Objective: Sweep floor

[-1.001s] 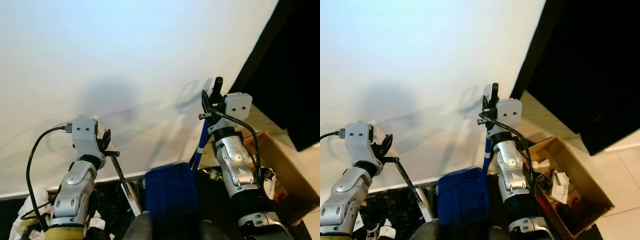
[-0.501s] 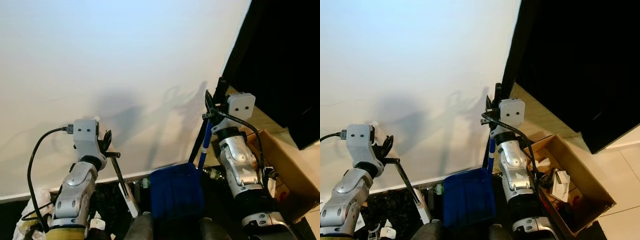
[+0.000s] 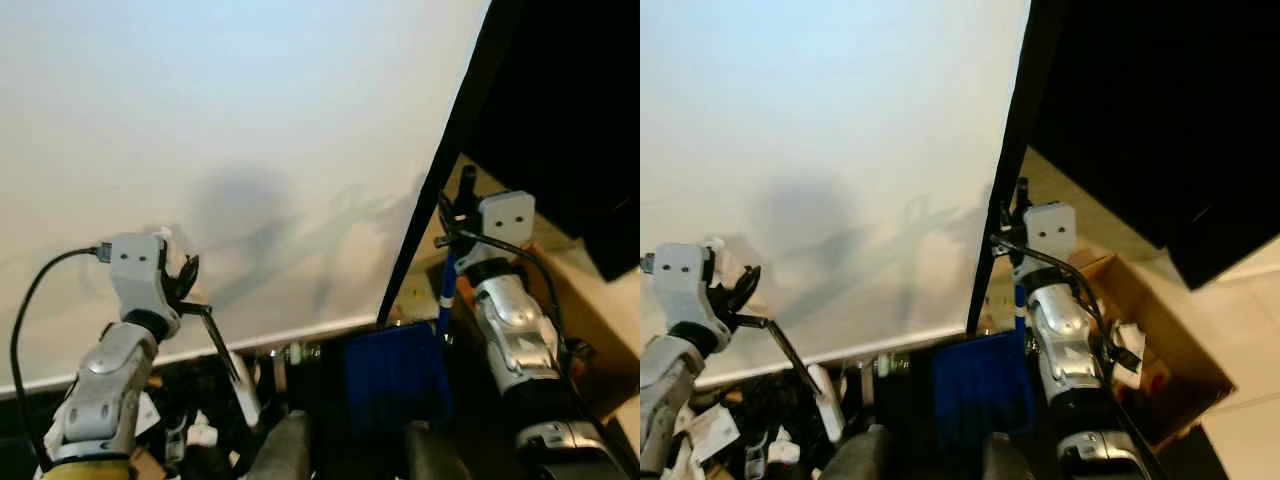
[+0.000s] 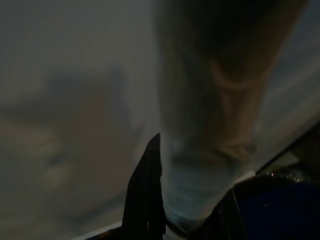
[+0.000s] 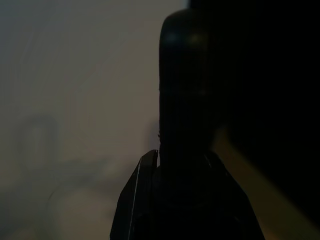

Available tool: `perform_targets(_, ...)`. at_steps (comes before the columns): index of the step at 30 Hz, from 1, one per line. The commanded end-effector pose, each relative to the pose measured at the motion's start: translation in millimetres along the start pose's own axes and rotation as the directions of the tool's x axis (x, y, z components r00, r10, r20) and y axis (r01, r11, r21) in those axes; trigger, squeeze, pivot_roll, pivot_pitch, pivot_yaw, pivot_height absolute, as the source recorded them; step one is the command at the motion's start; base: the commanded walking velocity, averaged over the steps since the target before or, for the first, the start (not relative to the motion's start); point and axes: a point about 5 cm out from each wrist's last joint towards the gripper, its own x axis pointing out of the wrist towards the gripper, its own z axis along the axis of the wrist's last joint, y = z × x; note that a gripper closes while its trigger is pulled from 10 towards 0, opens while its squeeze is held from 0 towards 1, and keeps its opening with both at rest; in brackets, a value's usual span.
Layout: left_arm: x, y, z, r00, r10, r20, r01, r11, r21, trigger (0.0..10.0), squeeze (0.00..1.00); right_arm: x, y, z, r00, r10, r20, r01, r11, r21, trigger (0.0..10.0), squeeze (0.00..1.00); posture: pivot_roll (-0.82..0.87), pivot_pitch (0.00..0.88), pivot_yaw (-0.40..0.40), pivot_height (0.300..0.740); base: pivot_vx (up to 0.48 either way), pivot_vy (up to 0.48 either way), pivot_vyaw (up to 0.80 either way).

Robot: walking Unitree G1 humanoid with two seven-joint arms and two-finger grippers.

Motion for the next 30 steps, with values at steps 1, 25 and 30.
perform_targets(1, -10.4, 15.2, 2.8, 0.999, 0.039, -0.016, -0.038, 0.997, 0.064, 10.0, 0.0, 3.5, -0.2, 4.0, 0.999, -0.001, 0.035, 0.002, 1.0, -0.03, 10.0, 0.0, 0.28, 0.345, 0.074, 0.74, 0.0, 0.0, 0.0)
perform_targets(25, -34.2, 11.9, 12.3, 1.0, -0.028, -0.002, 0.028, 1.0, 0.014, 10.0, 0.0, 10.9, 26.2, -29.7, 0.986, 0.063, -0.153, -0.073, 0.995, -0.065, 10.0, 0.0, 0.35, 0.376, 0.071, 0.74, 0.0, 0.0, 0.0)
perform_targets(30, -30.3, 8.4, 9.7, 1.0, -0.029, 0.002, 0.029, 1.0, 0.004, 10.0, 0.0, 12.2, 24.0, -33.3, 0.971, 0.078, -0.226, -0.081, 0.997, -0.005, 10.0, 0.0, 0.32, 0.358, 0.054, 0.74, 0.0, 0.0, 0.0)
